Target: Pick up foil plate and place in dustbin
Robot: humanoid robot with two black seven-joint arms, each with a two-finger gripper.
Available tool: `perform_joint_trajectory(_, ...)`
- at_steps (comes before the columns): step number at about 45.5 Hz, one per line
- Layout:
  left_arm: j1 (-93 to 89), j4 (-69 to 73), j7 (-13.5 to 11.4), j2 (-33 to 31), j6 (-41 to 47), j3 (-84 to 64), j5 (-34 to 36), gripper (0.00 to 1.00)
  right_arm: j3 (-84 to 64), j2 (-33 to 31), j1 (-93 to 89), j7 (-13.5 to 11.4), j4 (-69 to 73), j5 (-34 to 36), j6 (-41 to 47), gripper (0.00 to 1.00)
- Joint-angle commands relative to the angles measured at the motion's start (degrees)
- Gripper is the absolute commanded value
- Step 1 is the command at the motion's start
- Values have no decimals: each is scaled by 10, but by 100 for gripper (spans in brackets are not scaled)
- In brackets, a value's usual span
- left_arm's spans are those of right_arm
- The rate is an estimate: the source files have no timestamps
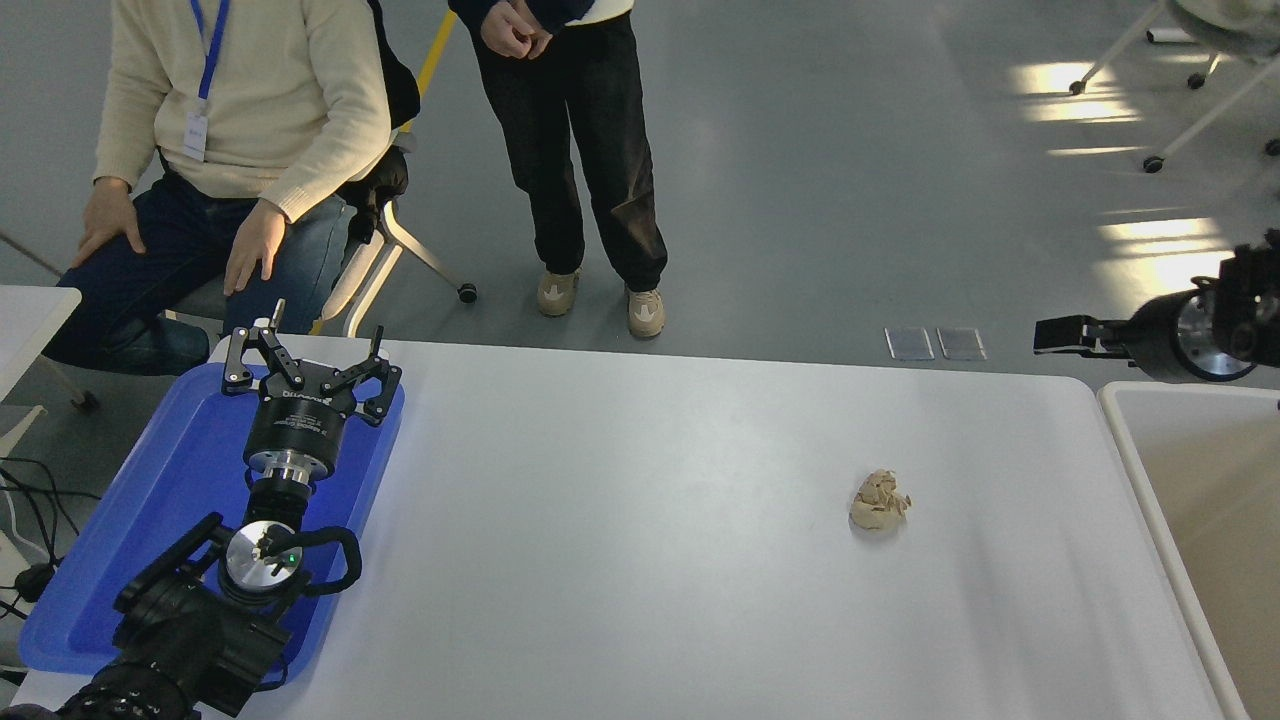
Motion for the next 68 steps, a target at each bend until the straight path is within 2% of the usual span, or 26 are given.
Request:
perform_joint_trajectory(1, 0, 0, 0, 0, 0, 0, 0, 100, -49, 61, 133, 4, 151, 5, 16, 100)
perform_joint_trajectory(18, 1, 0, 0, 0, 1, 0, 0, 100, -39, 190, 200, 4, 180, 156, 102, 100)
perform_joint_trajectory(27, 1, 0, 0, 0, 1, -1, 0, 100, -14, 215, 212, 4, 182, 215, 133, 100)
perform_joint_trajectory(38, 0, 0, 0, 0, 1, 0, 0, 100, 7, 271, 215, 4, 175, 325, 155, 100)
perform_joint_trajectory(47, 1, 0, 0, 0, 0, -1, 0, 100, 8, 288, 215, 4, 173, 326, 167, 100)
perform_joint_trajectory(60, 1, 0, 0, 0, 0, 0, 0, 100, -27, 302, 210, 1, 173, 284, 163, 100)
perform_joint_trajectory(68, 1, 0, 0, 0, 0, -1, 0, 100, -50, 303, 208, 2, 163, 234, 155, 100)
